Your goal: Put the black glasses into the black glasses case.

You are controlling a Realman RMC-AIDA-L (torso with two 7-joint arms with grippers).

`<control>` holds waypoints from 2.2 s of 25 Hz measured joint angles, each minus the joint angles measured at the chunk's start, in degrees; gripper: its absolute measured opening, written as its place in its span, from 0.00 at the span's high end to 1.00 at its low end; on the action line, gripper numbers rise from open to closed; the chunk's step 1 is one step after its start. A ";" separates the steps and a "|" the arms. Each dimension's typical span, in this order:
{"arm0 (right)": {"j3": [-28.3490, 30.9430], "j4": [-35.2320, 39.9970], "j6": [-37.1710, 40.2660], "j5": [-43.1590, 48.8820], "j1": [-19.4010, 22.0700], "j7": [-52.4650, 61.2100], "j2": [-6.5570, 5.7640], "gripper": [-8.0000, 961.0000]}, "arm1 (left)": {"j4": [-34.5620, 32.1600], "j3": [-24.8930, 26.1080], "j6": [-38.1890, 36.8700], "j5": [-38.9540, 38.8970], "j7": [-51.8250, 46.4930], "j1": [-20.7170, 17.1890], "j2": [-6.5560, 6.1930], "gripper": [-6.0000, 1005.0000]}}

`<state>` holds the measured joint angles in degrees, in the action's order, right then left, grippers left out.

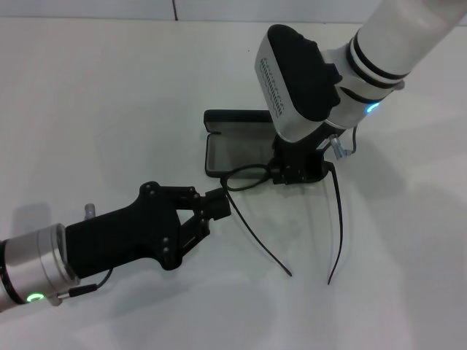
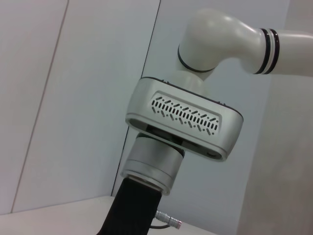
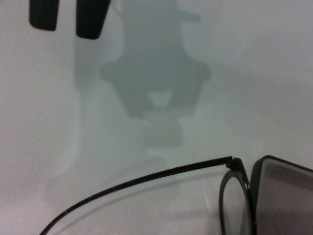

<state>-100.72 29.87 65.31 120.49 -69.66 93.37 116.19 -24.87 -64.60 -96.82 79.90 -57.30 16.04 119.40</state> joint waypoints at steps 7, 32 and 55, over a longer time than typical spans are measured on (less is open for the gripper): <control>0.00 -0.08 0.52 0.00 -0.02 -0.12 0.00 0.77 | 0.23 0.00 0.68 0.00 0.00 0.64 0.04 0.90; 0.82 15.78 7.73 0.42 10.08 7.83 -0.15 0.89 | 1.31 0.00 1.20 -0.27 0.00 1.19 -0.14 0.90; 36.88 43.80 32.66 -14.47 49.81 3.69 -0.01 0.89 | -12.55 3.48 4.87 0.08 -8.89 3.15 0.00 0.90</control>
<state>-63.85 73.67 97.97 106.02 -19.85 97.06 116.18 -37.42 -61.12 -91.96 79.98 -66.20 19.19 119.40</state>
